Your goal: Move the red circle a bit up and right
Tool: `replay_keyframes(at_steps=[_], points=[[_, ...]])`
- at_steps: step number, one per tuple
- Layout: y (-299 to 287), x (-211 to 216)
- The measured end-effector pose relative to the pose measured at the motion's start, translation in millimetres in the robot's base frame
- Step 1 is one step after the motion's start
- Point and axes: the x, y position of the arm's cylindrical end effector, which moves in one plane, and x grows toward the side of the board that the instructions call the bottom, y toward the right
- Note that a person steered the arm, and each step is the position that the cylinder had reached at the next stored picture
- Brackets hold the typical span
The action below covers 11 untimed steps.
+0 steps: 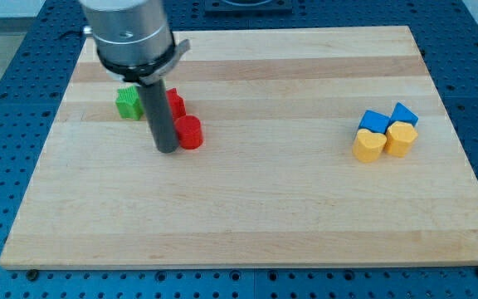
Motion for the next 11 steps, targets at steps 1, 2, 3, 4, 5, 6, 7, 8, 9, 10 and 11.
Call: replay_keyframes(at_steps=[1,2,3,4,5,6,7,8,9,10,11], points=[[29.1,0.0],[57.1,0.0],[36.8,29.3],[8.7,43.4],[15.6,-2.6],[17.7,-4.3],[26.9,-14.9],[45.2,-19.5],[67.6,-20.8],[83.8,-20.8],[42.8,7.4]])
